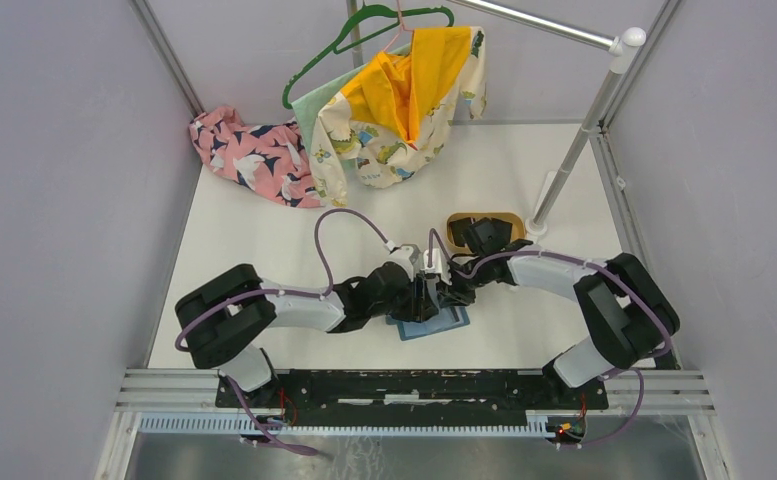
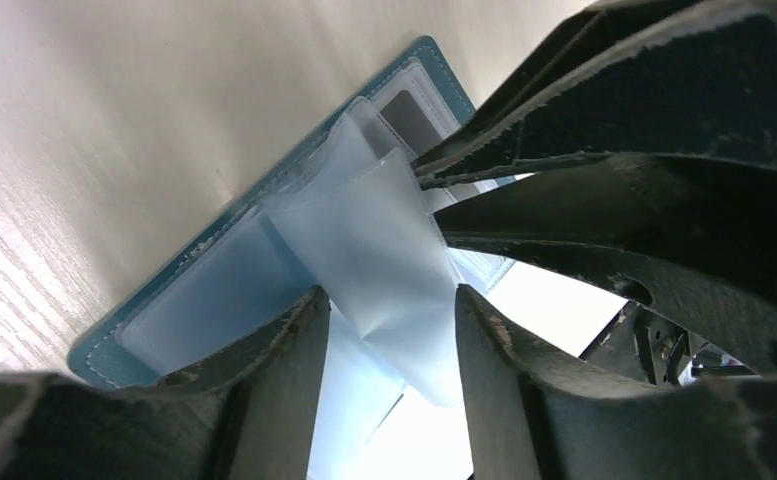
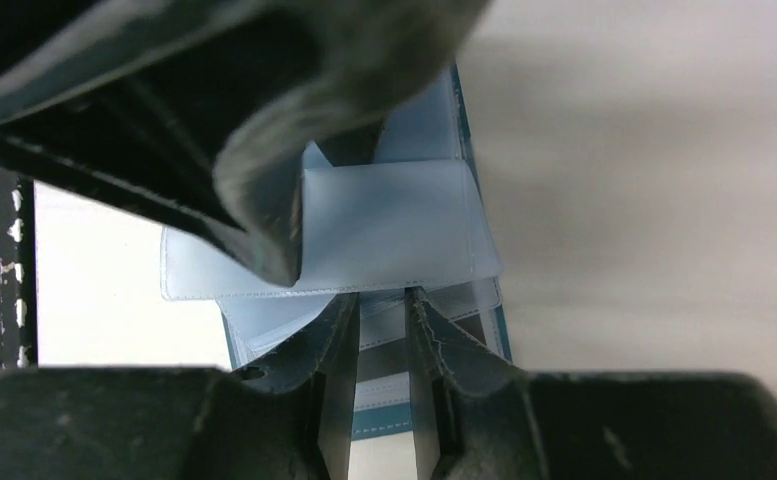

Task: Put the credit cards into the card holder
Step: Open the card holder at the center of the board.

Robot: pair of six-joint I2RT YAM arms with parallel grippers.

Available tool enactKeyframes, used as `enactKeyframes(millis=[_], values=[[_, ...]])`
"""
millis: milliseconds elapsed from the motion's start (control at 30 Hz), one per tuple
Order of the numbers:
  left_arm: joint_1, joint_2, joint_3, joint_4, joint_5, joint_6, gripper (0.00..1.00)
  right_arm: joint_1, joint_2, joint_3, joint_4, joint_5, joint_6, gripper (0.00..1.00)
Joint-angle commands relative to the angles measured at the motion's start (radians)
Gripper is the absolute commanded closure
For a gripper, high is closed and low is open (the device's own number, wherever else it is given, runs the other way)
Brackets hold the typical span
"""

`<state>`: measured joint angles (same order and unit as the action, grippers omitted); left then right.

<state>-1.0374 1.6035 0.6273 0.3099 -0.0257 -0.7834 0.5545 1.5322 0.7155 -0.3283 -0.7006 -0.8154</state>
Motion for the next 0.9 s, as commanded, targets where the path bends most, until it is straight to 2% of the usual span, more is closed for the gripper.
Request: enactKeyframes(millis=[0,167,233,367,600,867], values=[[-0.001,-0.005,-0.045,-0.026,0.014,0.035,0.41,0.009,0.073,0.001,-0.025,0.016,0.052,0.72],[0.0,-0.009,-0.06,-0.002,0.02,0.046,0.29,0.008,0.115,0.018,-0.014,-0.027,0.101,0.72],[-0.001,0.001,-0.057,-0.016,0.008,0.049,0.29,0.005,0.128,0.028,-0.022,-0.058,0.108,0.72],[-0.001,0.037,-0.03,-0.068,-0.03,0.05,0.4,-0.006,0.14,0.038,-0.028,-0.085,0.12,0.71],[-0.002,0.077,-0.008,-0.11,-0.059,0.053,0.53,-0.045,0.146,0.044,-0.022,-0.135,0.154,0.71],[0.0,0.127,0.002,-0.146,-0.092,0.043,0.77,-0.065,0.136,0.065,-0.065,-0.193,0.134,0.7]])
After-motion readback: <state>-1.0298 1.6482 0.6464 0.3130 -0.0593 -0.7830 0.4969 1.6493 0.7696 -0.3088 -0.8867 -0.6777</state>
